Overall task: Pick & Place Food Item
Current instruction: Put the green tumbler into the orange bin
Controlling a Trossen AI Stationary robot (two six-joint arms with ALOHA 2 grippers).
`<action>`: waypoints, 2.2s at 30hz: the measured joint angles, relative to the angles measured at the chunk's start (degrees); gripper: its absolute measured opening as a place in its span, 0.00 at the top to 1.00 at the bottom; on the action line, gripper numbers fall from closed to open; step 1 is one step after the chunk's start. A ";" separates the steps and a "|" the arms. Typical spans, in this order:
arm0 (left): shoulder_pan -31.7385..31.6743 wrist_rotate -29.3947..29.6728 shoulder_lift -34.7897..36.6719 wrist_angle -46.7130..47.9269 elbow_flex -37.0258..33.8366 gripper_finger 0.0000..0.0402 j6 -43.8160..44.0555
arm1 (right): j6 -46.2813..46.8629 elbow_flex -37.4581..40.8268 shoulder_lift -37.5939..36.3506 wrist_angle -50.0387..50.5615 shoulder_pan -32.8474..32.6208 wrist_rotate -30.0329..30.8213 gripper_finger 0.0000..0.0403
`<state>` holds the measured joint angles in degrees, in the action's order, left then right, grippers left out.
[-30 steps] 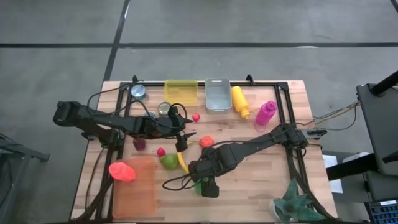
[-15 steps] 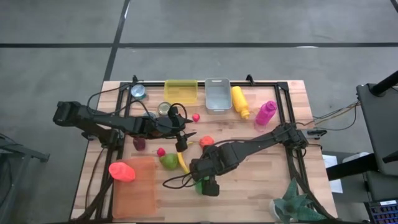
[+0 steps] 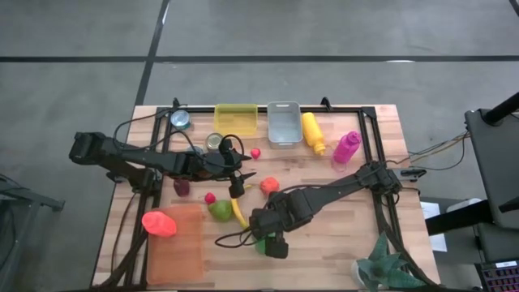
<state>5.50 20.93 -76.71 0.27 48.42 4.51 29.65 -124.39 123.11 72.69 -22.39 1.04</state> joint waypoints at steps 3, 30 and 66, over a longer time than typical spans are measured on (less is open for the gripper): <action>0.01 0.00 0.00 -0.01 0.00 0.36 0.00 | 0.00 0.08 -0.02 -0.01 0.02 0.02 0.25; 0.00 0.00 0.00 0.00 0.00 0.36 0.00 | 4.72 1.08 -0.04 3.70 -1.01 0.07 0.24; 0.00 0.00 0.00 0.27 0.00 0.36 0.00 | 13.89 14.46 -10.94 14.56 -2.46 6.39 0.25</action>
<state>5.50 20.93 -76.71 0.54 48.42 4.51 43.53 -109.93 112.17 87.25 -24.85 7.43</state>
